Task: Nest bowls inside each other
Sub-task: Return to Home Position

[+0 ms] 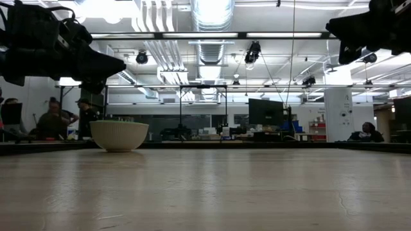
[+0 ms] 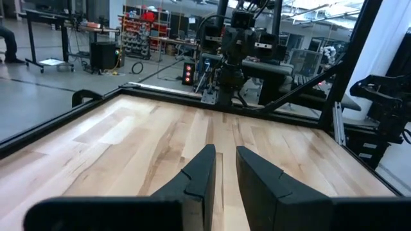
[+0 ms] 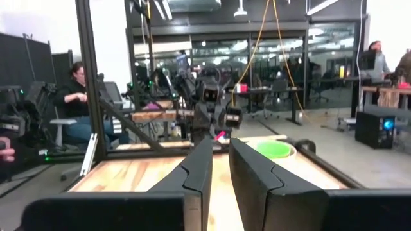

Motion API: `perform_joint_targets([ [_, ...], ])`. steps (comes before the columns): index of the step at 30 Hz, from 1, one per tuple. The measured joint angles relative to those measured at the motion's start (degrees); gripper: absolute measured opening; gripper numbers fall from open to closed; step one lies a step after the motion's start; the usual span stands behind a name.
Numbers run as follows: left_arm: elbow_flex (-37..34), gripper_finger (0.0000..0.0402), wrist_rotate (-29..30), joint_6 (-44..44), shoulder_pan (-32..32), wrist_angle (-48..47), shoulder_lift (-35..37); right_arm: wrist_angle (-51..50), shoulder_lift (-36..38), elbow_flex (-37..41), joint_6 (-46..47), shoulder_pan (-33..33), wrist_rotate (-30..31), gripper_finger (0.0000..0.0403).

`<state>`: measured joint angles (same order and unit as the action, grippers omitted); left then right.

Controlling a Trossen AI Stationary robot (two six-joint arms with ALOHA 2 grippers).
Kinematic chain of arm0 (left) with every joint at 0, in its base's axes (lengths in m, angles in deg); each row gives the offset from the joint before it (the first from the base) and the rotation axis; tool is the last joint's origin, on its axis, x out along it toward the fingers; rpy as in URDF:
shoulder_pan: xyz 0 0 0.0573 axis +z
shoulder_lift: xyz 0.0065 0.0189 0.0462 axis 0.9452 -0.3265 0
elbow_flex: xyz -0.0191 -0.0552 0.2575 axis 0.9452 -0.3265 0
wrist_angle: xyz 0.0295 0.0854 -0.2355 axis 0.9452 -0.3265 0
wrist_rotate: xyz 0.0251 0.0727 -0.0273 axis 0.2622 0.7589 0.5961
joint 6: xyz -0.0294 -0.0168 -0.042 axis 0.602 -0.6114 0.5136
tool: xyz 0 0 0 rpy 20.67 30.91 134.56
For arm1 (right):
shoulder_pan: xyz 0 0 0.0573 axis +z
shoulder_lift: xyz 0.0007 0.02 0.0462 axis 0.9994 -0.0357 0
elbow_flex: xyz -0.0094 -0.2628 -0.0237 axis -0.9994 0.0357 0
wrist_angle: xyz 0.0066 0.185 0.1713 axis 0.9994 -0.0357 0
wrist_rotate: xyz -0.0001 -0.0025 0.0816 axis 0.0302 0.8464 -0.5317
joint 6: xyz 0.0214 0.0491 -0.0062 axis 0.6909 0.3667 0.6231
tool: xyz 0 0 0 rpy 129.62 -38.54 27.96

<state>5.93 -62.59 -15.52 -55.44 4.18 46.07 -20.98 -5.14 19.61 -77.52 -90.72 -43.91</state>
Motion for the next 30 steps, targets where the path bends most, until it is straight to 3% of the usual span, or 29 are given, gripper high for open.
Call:
perform_joint_targets([
  [30,0.0,0.0067,0.0,0.7,0.0,-0.3,1.0,0.1,-0.1,2.7,0.5,0.0,0.0,0.0052],
])
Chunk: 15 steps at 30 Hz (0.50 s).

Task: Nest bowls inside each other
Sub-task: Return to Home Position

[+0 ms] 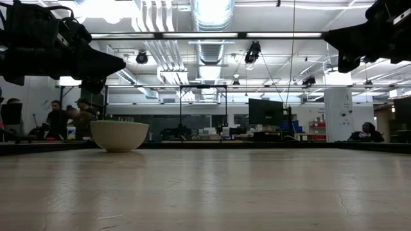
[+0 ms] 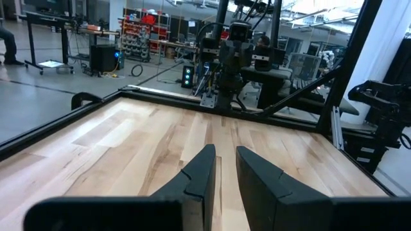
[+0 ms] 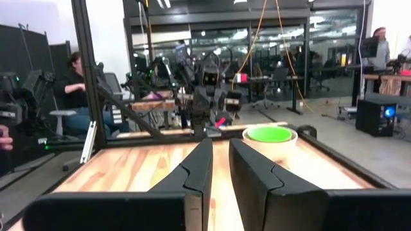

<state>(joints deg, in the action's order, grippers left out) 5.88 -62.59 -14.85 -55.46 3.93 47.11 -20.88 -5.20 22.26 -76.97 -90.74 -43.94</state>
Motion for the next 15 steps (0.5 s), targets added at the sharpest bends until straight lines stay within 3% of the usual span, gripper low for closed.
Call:
perform_joint_targets([
  [15,0.0,0.0067,0.6,0.8,0.0,-2.2,0.0,-1.2,-0.1,1.1,1.5,0.0,1.4,0.0052],
])
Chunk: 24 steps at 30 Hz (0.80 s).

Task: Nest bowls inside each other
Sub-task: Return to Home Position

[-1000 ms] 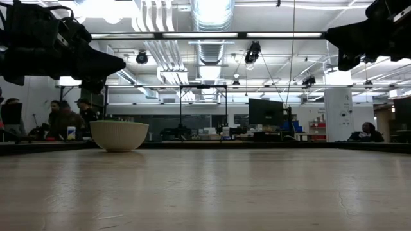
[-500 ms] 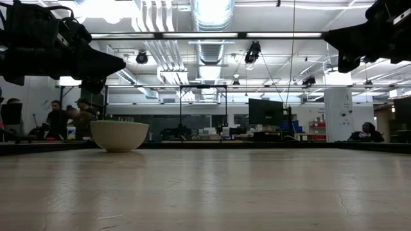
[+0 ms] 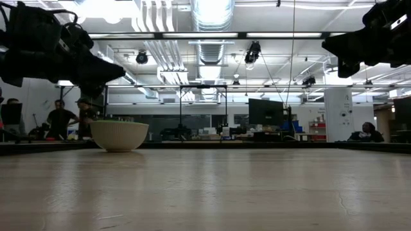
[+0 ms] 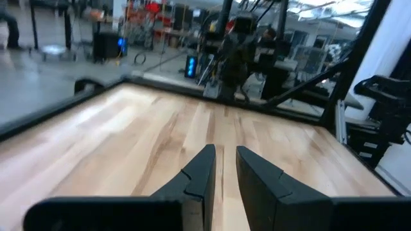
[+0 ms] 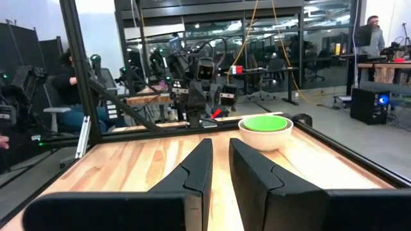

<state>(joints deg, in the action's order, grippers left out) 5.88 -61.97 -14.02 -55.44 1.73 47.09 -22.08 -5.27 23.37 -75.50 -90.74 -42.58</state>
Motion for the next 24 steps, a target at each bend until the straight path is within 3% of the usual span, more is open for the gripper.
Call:
perform_joint_targets([
  [7,0.0,0.0067,1.9,1.0,0.0,-7.4,0.0,-0.2,0.0,0.0,0.0,0.0,0.0,0.0052],
  [24,0.0,0.0067,2.0,0.1,0.0,-7.4,0.0,-0.6,-0.1,0.0,-2.6,0.0,0.0,0.0052],
])
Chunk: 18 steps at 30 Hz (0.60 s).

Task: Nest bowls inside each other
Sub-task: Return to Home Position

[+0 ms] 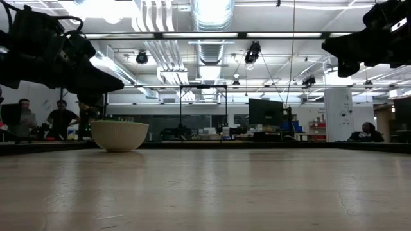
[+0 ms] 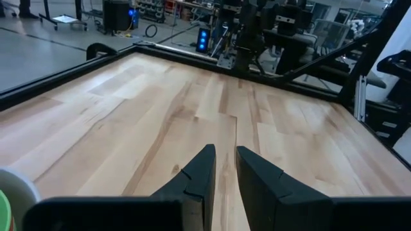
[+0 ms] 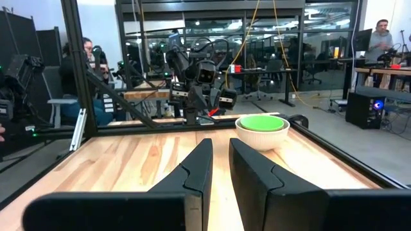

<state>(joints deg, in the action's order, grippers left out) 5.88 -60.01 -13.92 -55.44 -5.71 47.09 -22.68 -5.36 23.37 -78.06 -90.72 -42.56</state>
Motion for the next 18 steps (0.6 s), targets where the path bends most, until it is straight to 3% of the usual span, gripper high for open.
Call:
perform_joint_targets([
  [18,0.0,0.0067,0.0,-1.1,0.0,-0.2,0.0,0.0,0.0,0.0,0.0,0.0,0.0,0.0052],
])
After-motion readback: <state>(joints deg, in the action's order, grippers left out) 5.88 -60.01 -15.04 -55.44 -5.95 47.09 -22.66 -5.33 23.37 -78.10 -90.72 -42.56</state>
